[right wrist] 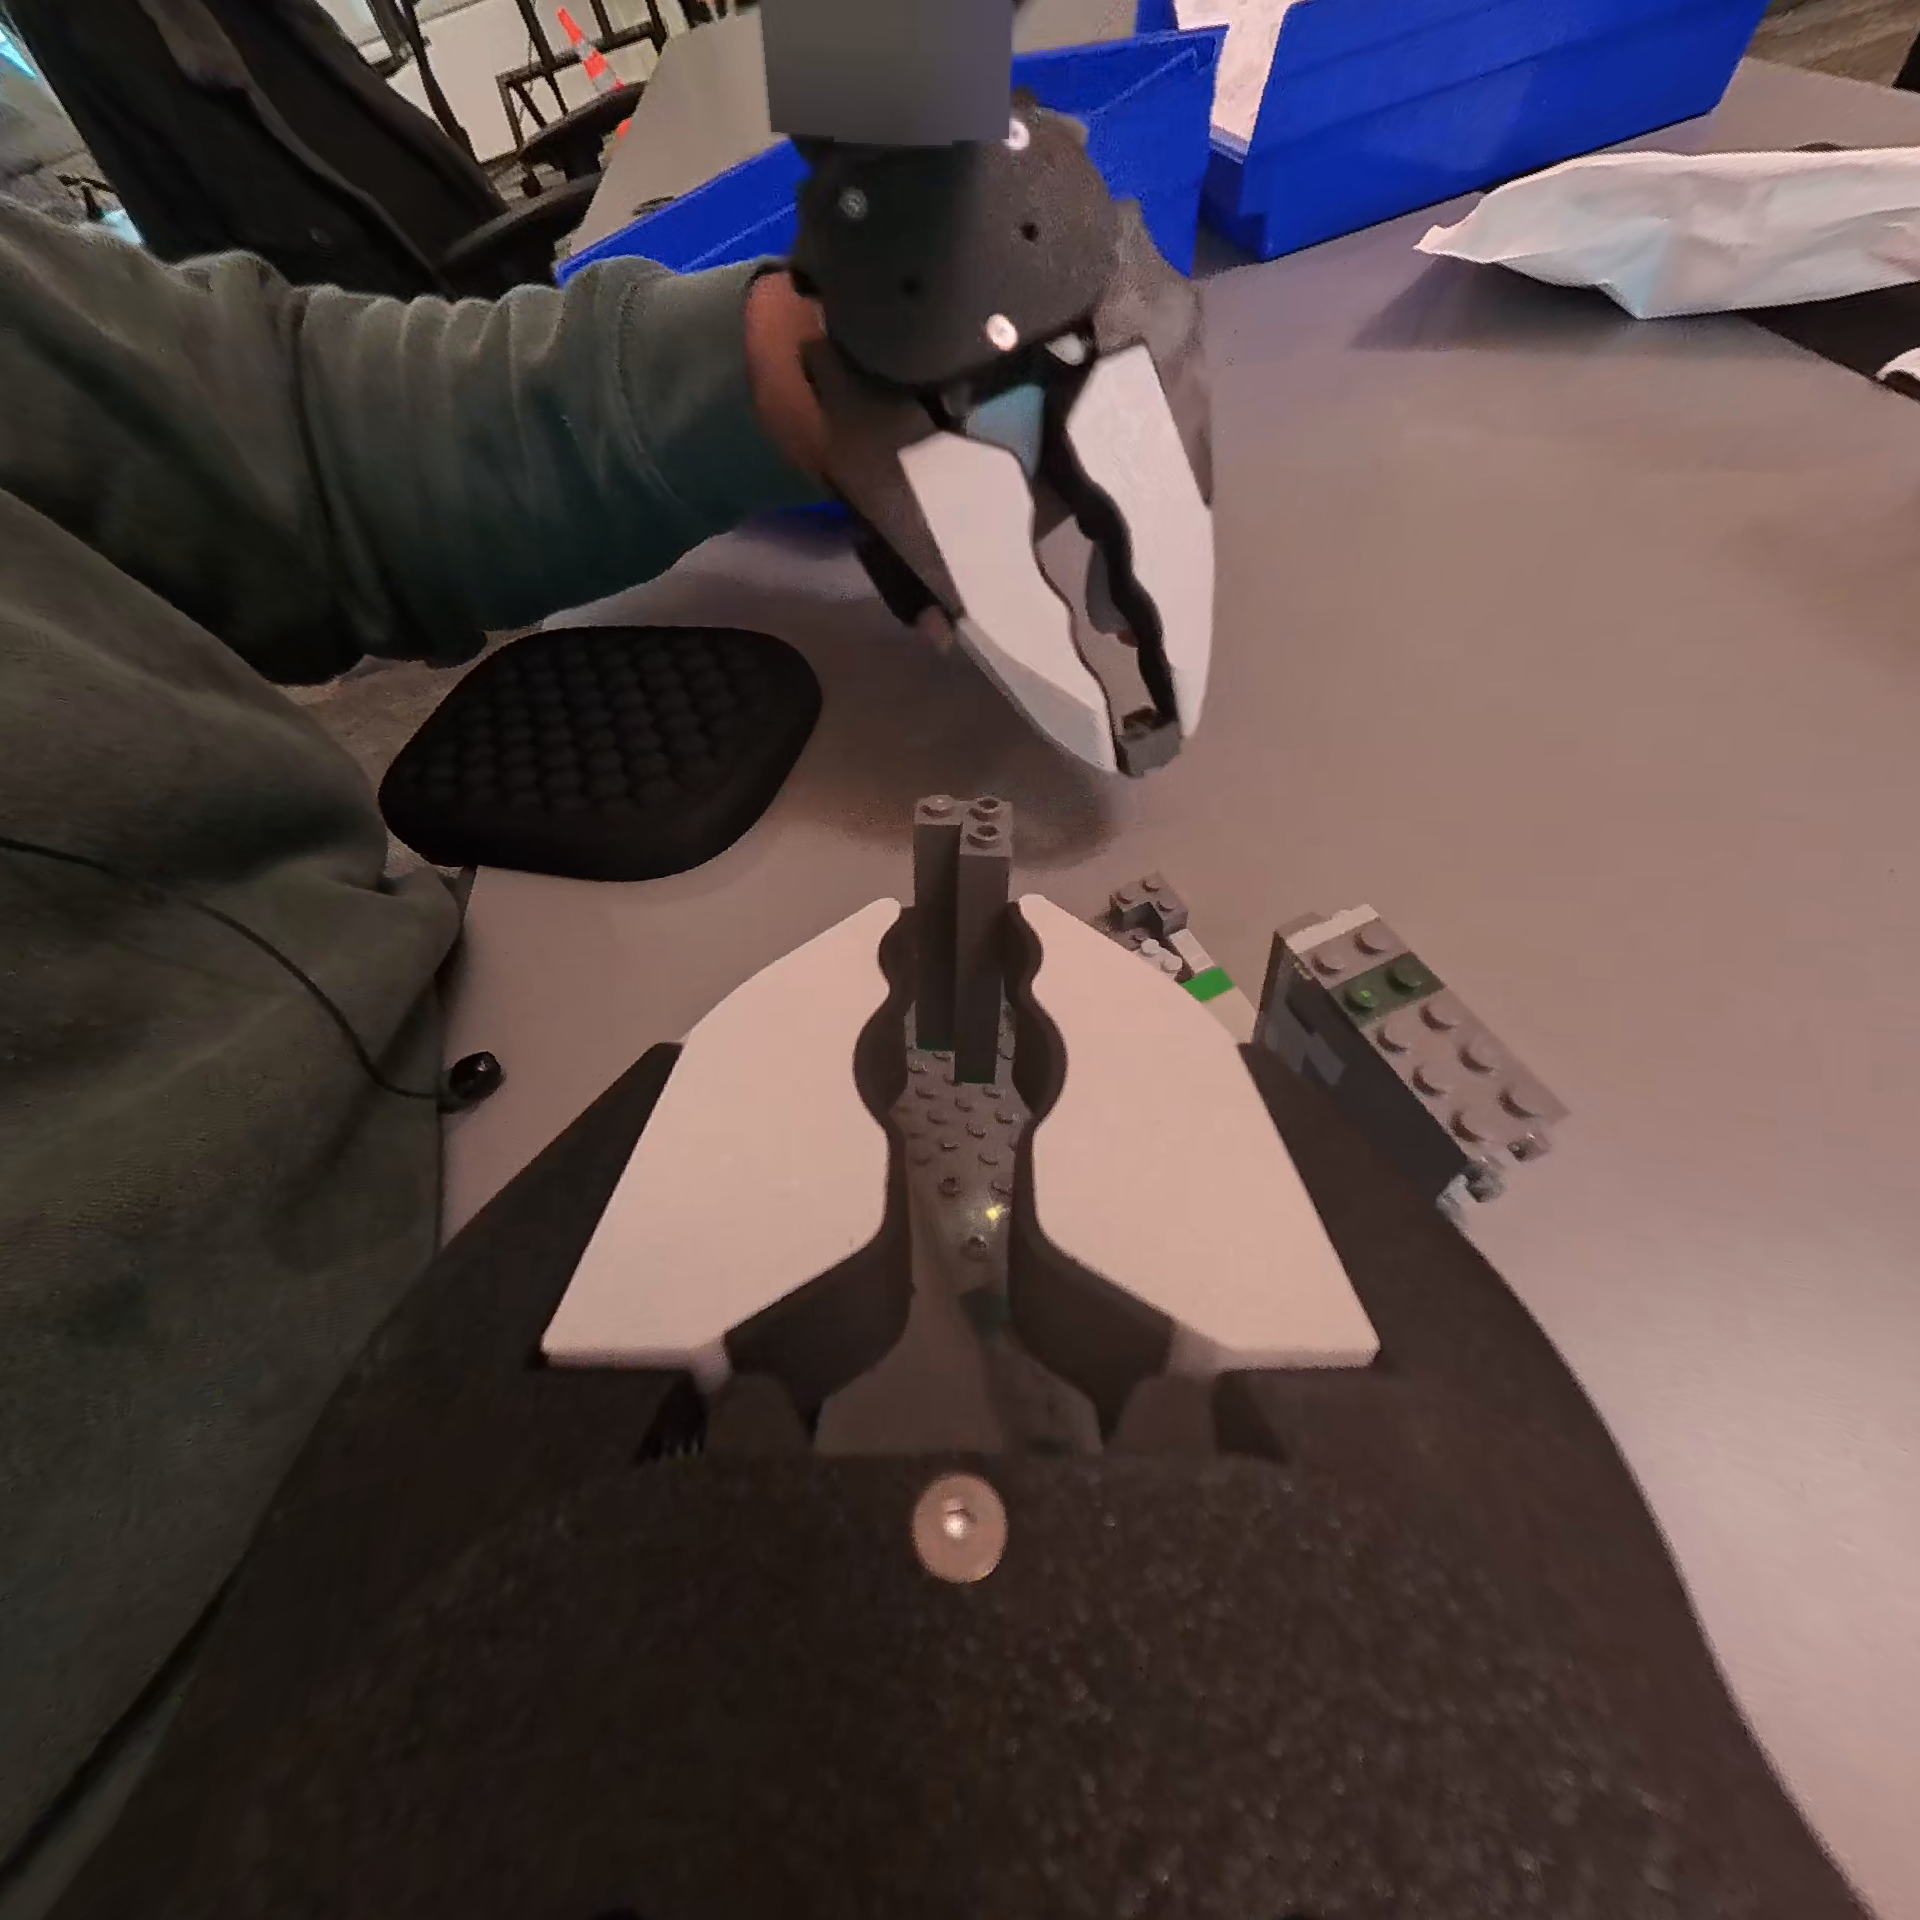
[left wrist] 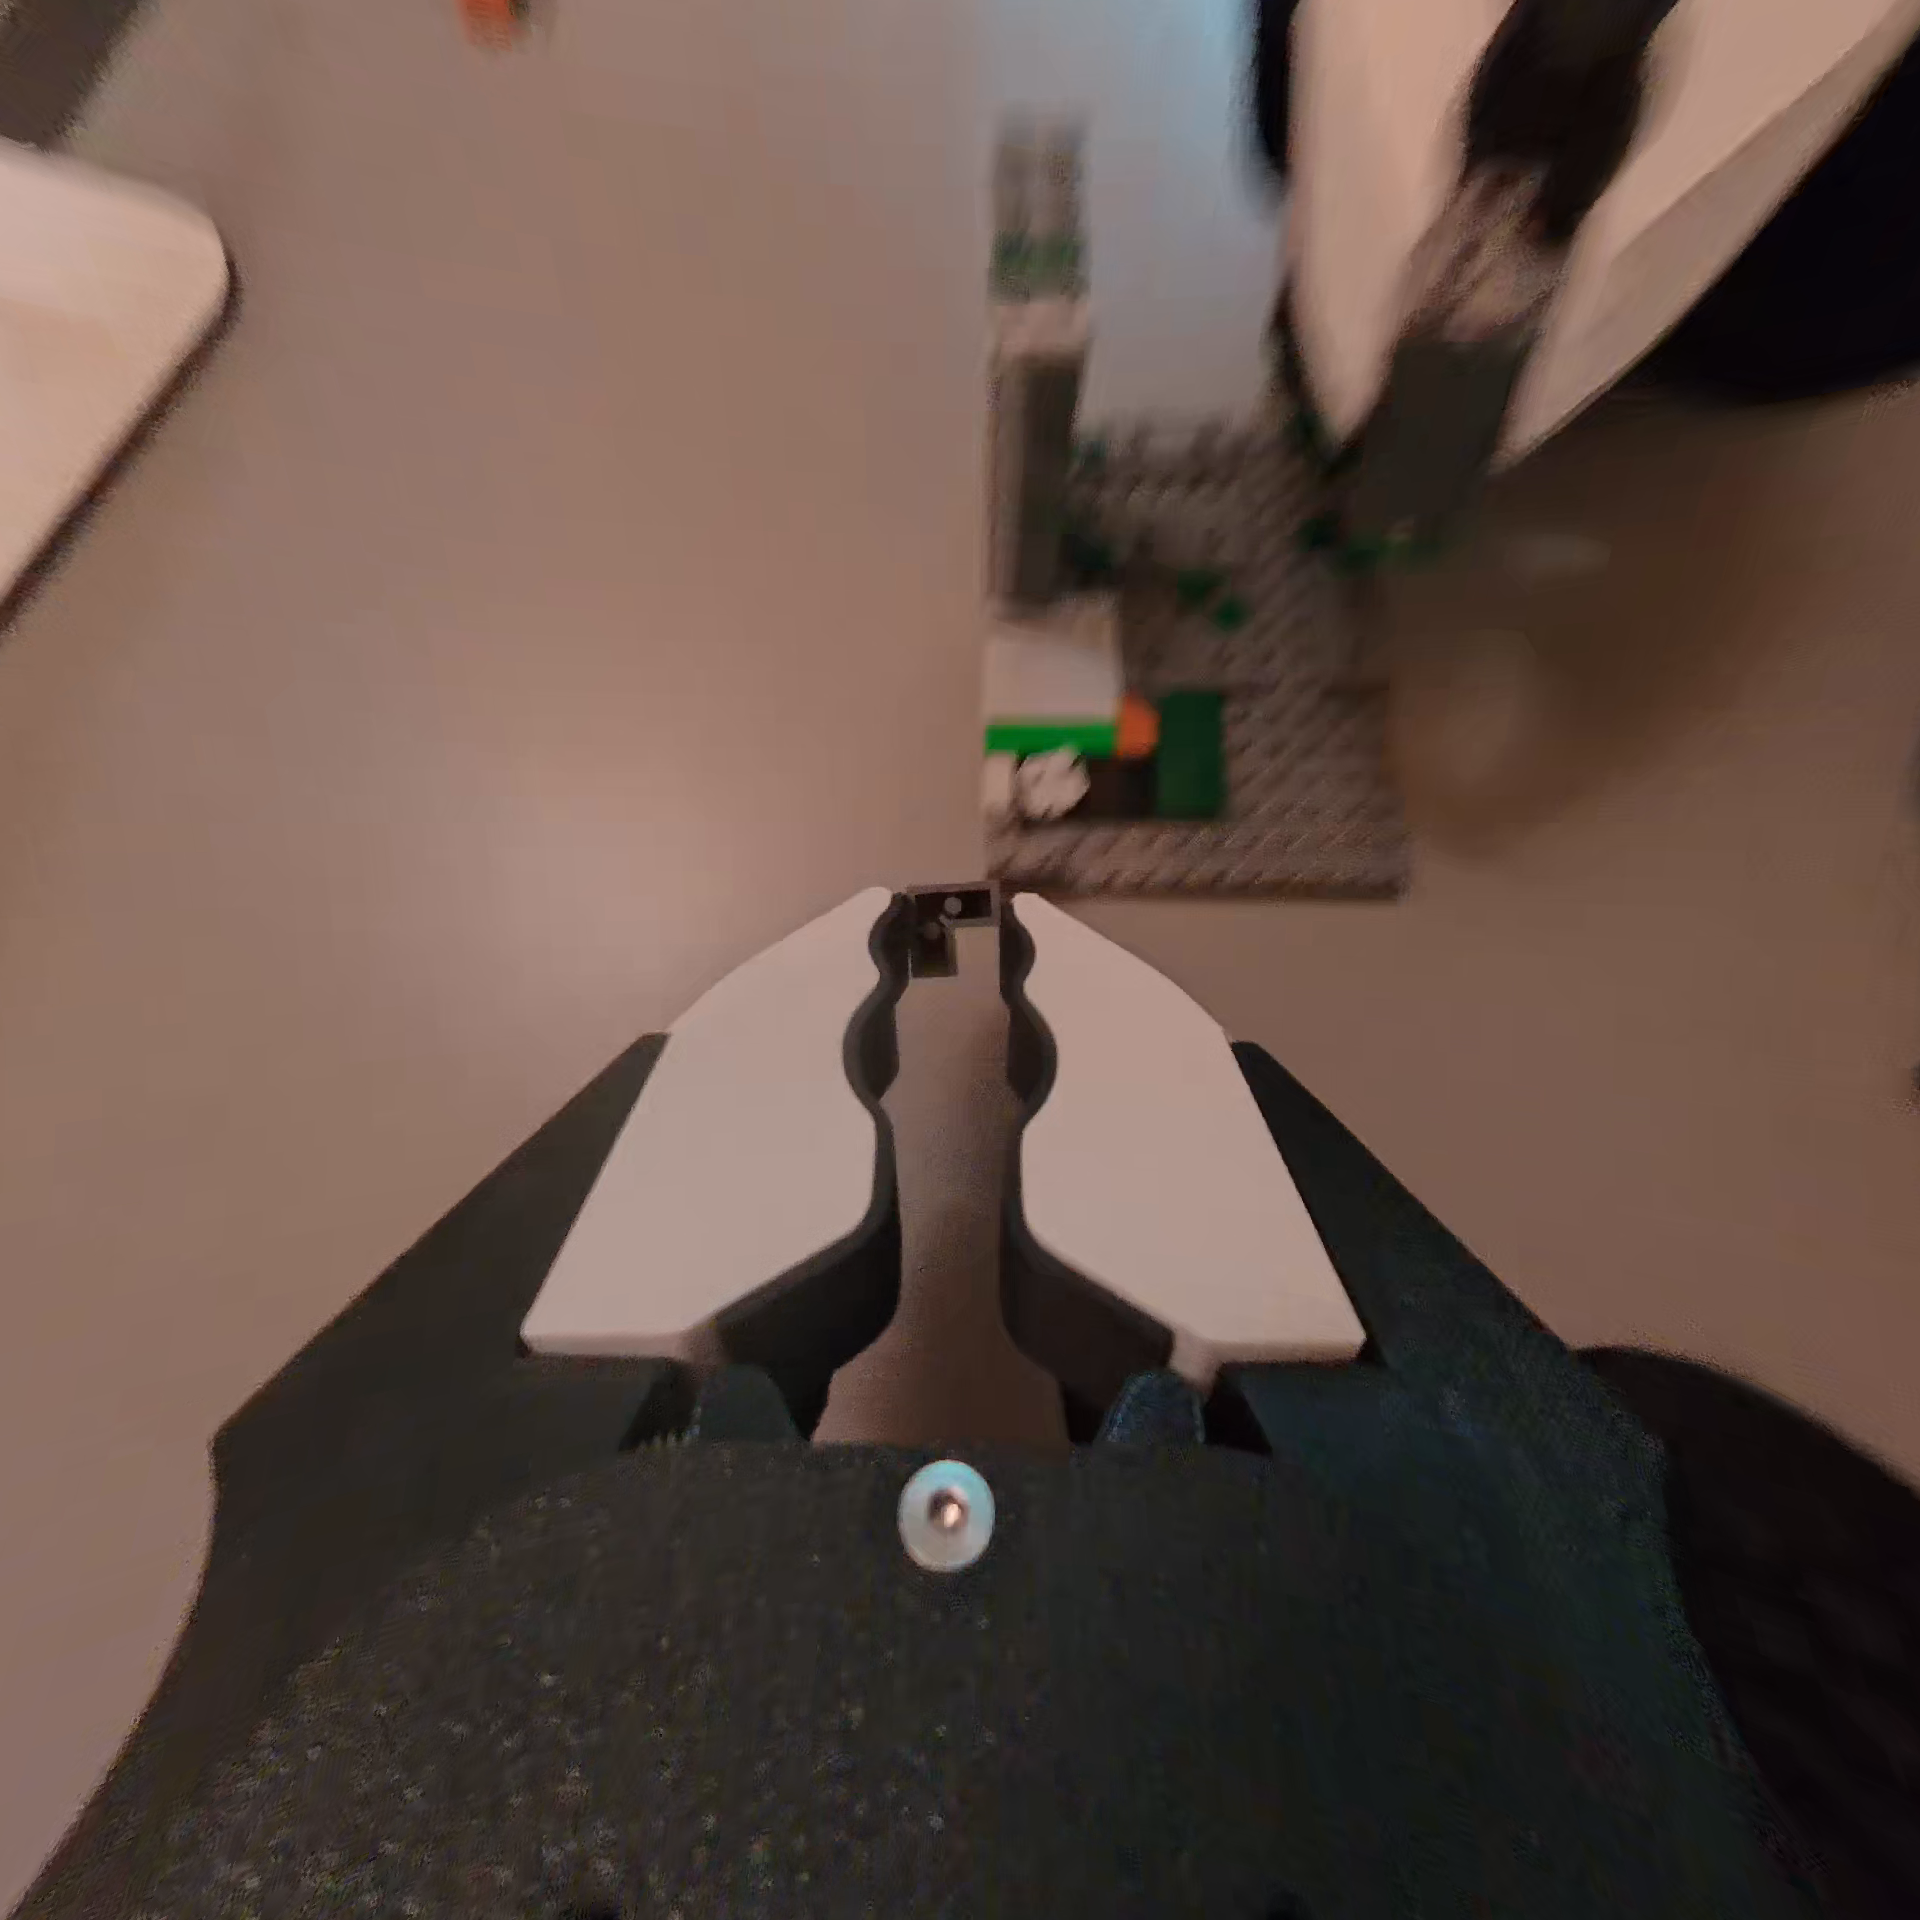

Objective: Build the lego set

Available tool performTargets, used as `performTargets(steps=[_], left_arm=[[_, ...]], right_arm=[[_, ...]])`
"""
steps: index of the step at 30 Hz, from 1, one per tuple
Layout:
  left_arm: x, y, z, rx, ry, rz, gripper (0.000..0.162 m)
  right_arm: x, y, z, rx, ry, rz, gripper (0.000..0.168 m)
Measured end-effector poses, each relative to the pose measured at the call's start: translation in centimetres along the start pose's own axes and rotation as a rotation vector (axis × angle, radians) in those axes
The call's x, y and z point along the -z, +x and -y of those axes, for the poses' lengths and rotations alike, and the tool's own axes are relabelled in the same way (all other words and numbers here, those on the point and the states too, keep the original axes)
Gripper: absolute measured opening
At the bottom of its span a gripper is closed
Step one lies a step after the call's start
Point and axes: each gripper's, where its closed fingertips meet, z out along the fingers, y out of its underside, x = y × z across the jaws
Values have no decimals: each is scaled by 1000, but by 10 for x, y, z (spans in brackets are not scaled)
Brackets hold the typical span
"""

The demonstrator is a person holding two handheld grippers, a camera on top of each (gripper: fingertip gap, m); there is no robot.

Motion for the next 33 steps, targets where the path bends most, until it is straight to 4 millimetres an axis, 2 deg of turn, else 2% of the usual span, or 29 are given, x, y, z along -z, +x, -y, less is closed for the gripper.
performTargets(steps=[1, 5, 7, 13, 17, 21, 33], left_arm=[[6, 10, 17, 15, 101, -46, 16], [35, 36, 73, 67, 432, -166, 16], [42, 49, 87, 44, 496, -190, 16], [44, 83, 123, -36, 617, -212, 16], [35, 91, 125, -73, 627, -213, 16], [36, 92, 124, -65, 655, -228, 16], [39, 84, 116, -52, 655, -207, 15]], right_arm=[[0, 1, 0, -1, 2, -2, 15], [-3, -2, 2, 15, 13, -3, 15], [-4, -6, 5, 29, 29, 4, 15], [-10, -18, 13, 60, 76, 23, 15], [-5, -27, 27, 109, 148, 23, 16], [9, -27, 38, 129, 224, 24, 15], [13, -27, 39, 116, 243, 71, 15]])
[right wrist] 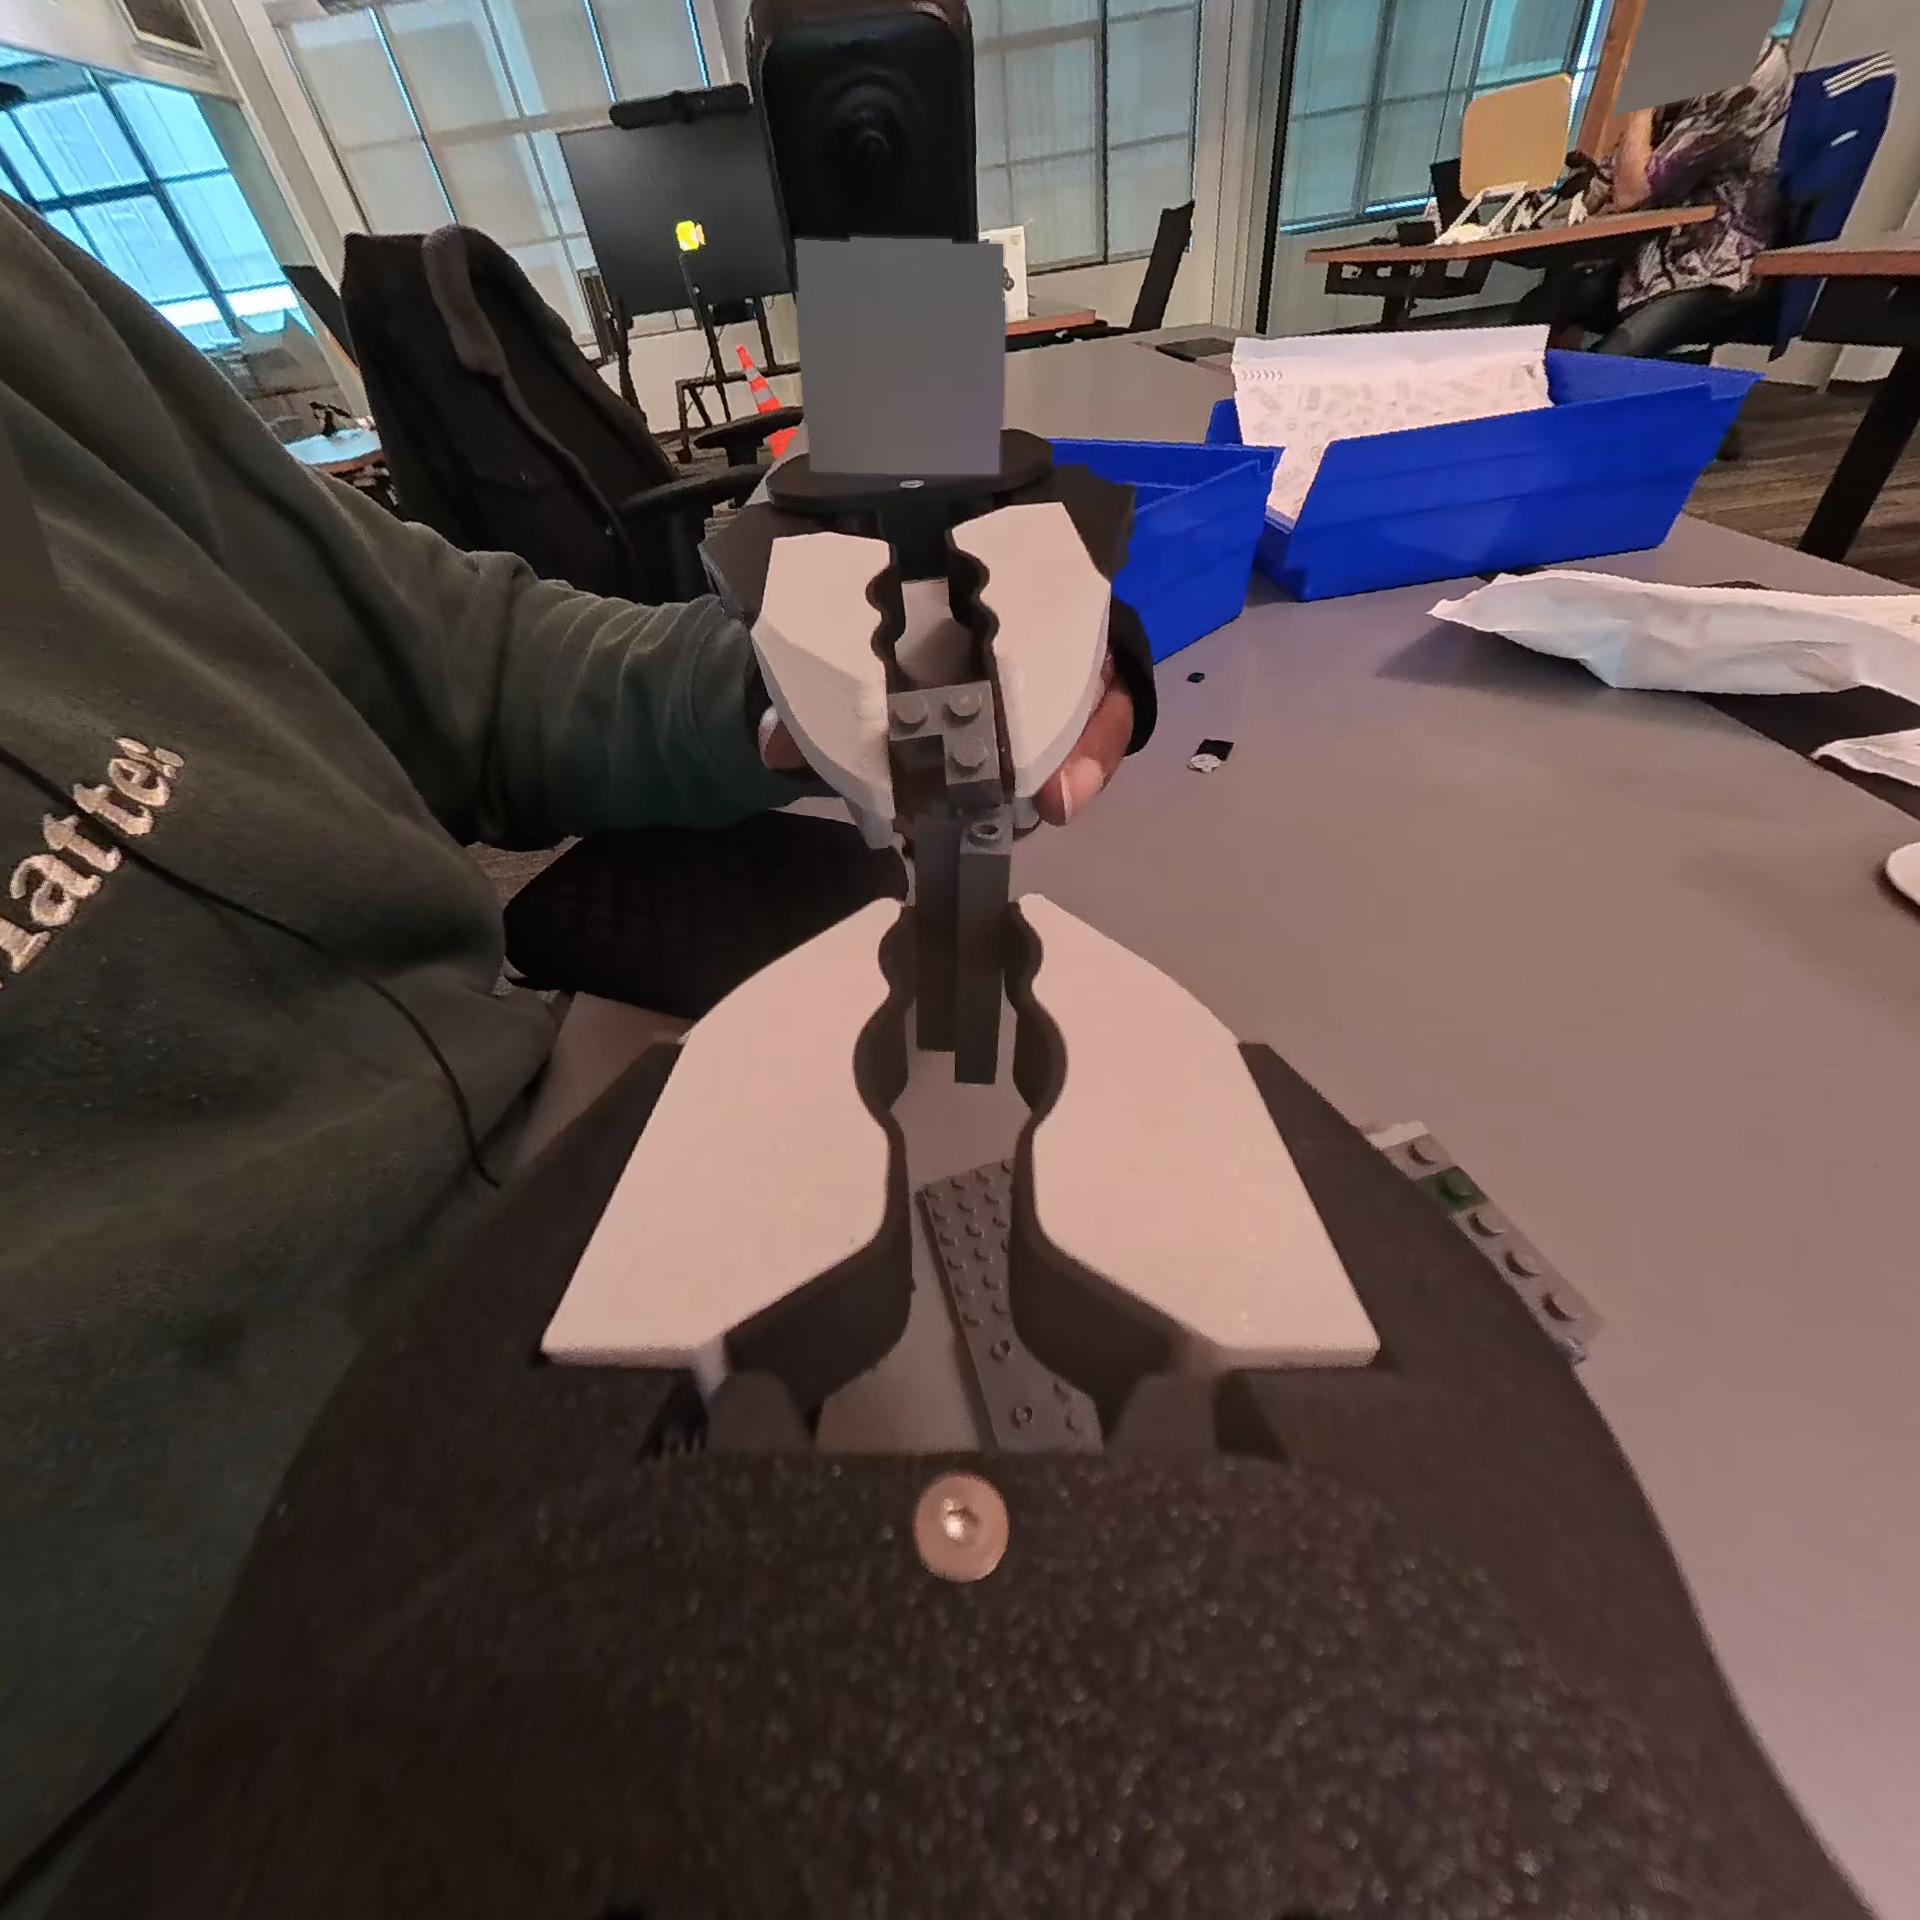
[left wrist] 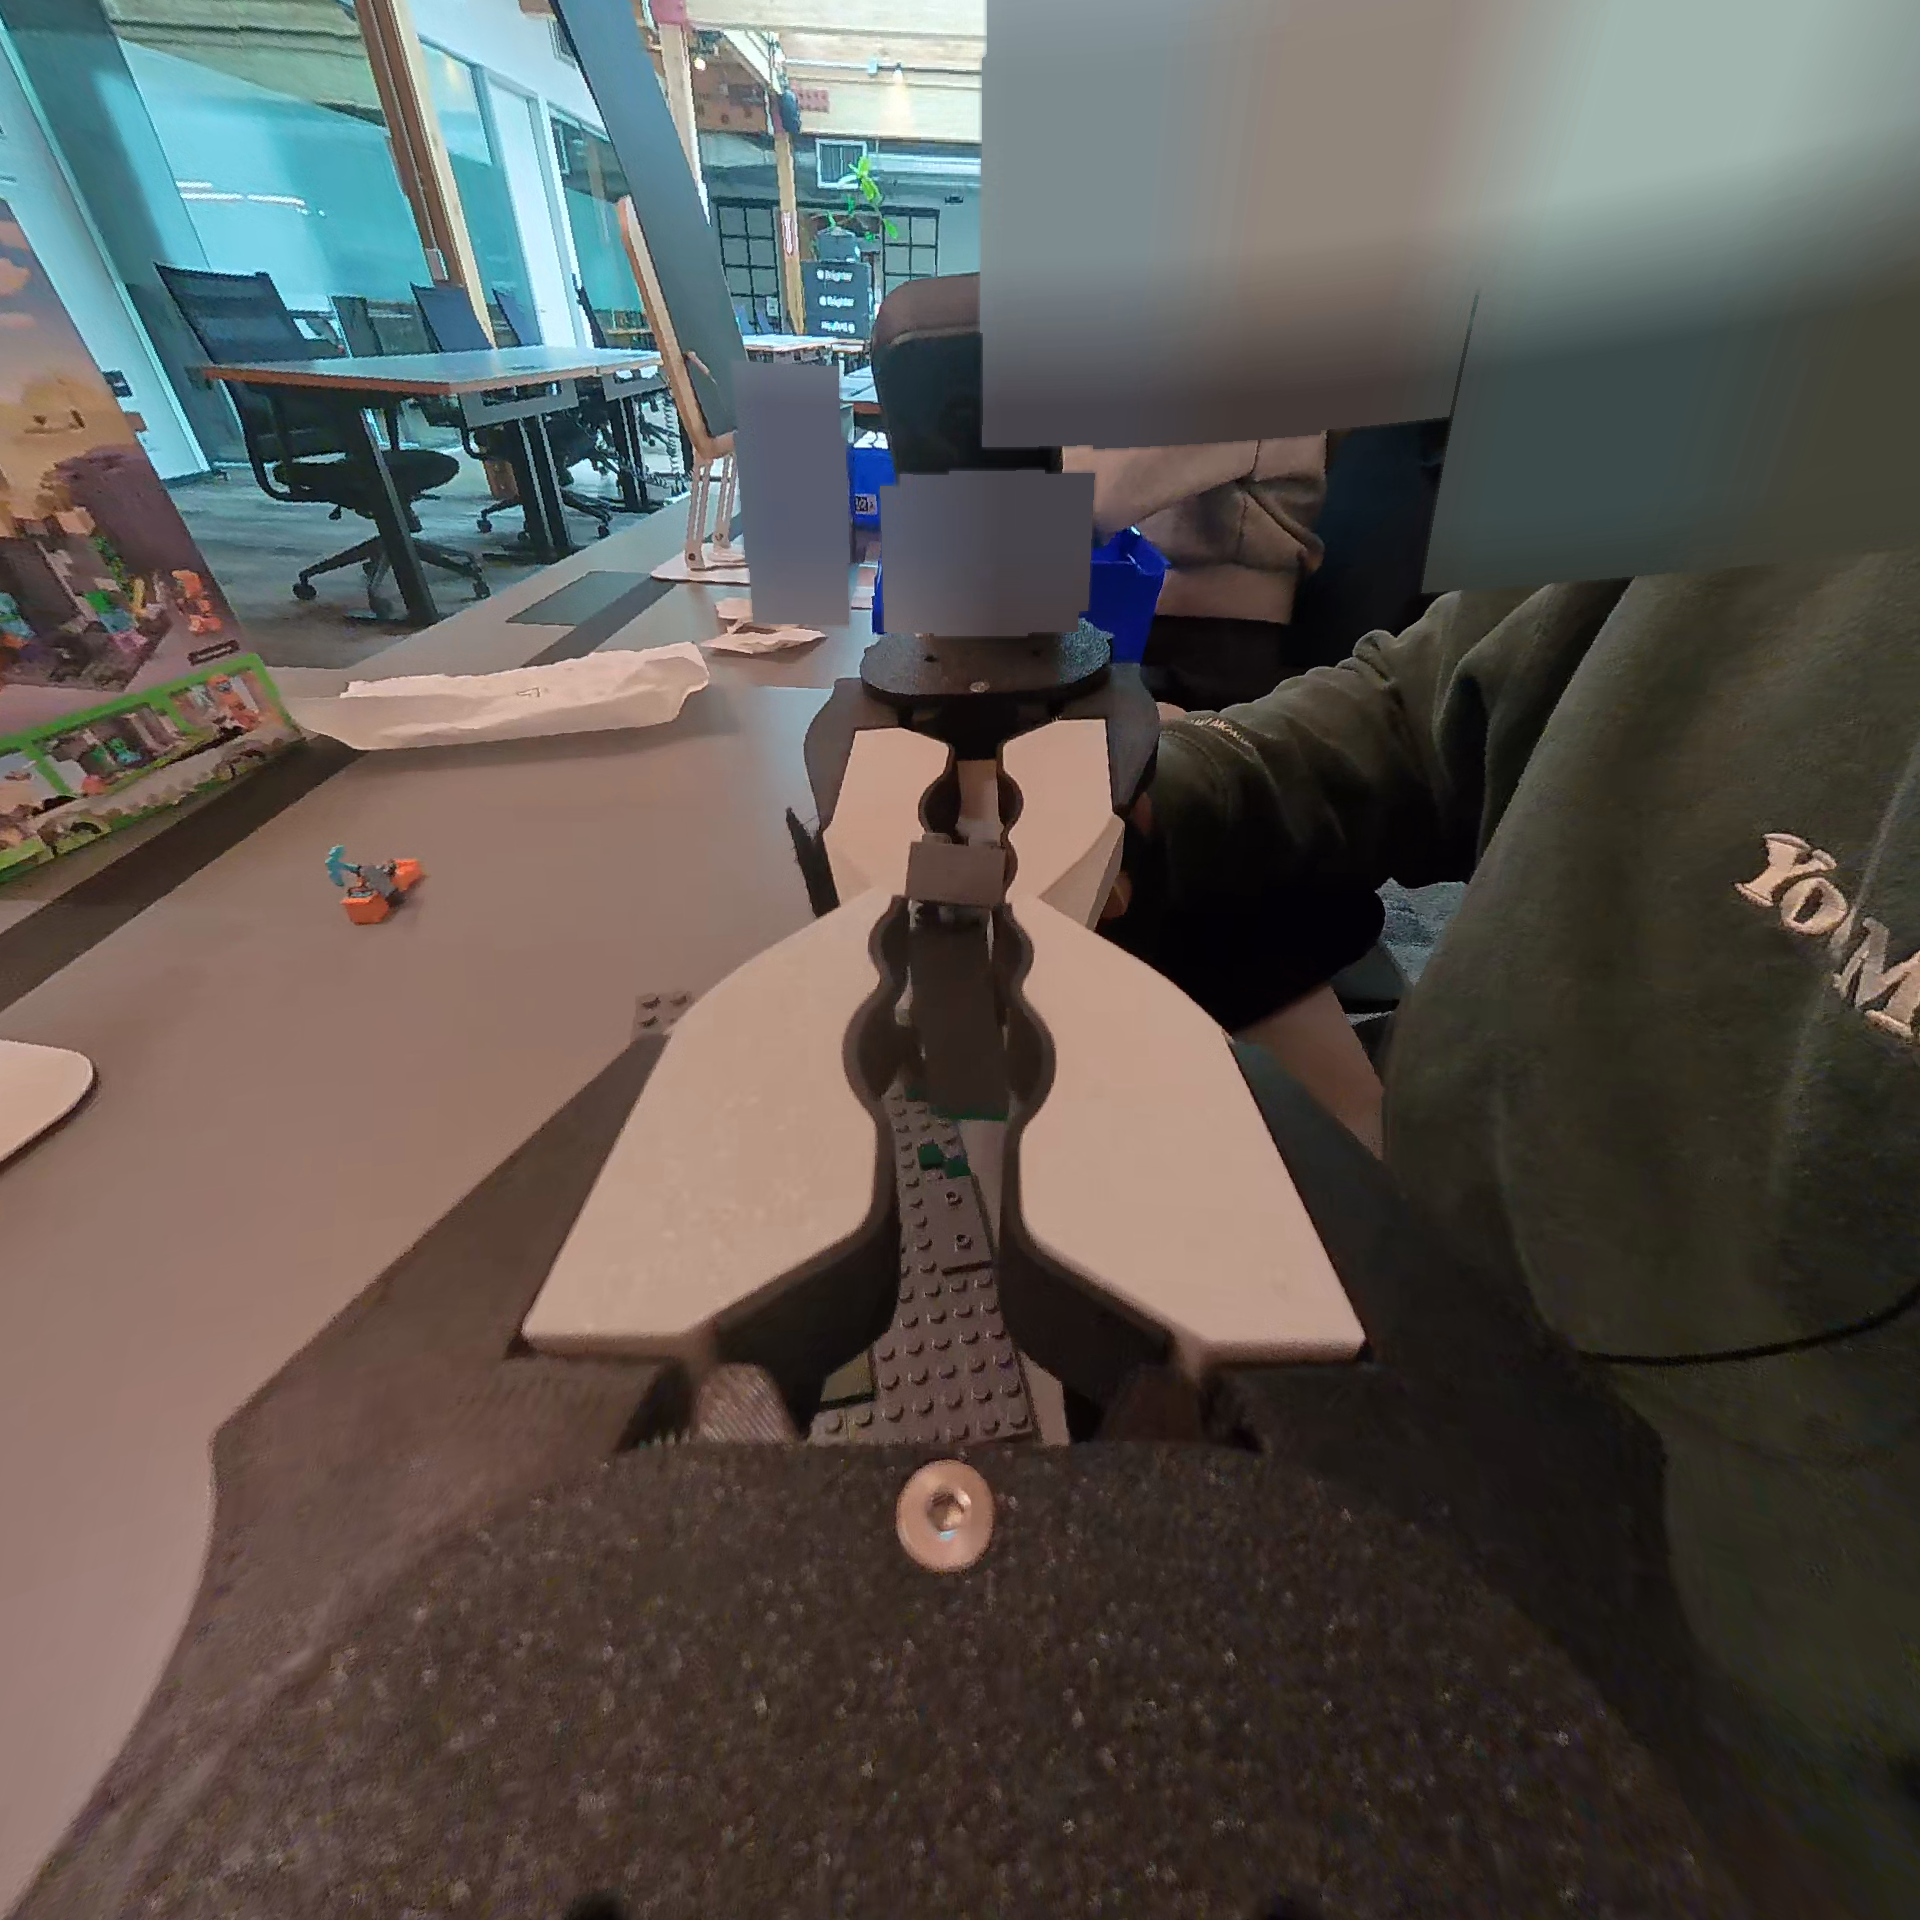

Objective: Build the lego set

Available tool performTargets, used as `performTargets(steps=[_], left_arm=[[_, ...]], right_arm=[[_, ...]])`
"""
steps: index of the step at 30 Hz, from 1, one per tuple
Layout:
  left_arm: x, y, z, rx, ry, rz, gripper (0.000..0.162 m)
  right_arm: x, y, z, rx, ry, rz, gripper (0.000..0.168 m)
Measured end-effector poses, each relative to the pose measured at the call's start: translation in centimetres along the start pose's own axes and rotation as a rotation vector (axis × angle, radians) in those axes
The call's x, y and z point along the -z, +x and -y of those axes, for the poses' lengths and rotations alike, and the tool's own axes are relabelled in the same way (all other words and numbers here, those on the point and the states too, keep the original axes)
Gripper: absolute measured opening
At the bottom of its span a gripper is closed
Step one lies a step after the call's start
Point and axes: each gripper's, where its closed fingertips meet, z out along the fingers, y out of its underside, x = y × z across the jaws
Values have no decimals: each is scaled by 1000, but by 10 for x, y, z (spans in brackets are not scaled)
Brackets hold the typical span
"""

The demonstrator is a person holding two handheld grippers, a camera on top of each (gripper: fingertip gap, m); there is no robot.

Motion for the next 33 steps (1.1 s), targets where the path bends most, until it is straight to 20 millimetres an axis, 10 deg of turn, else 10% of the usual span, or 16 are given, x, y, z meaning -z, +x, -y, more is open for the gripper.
performTargets(steps=[33], left_arm=[[-10, 0, -9, -23, -149, 33, 19]], right_arm=[[-3, -1, -5, -26, -25, 13, 15]])
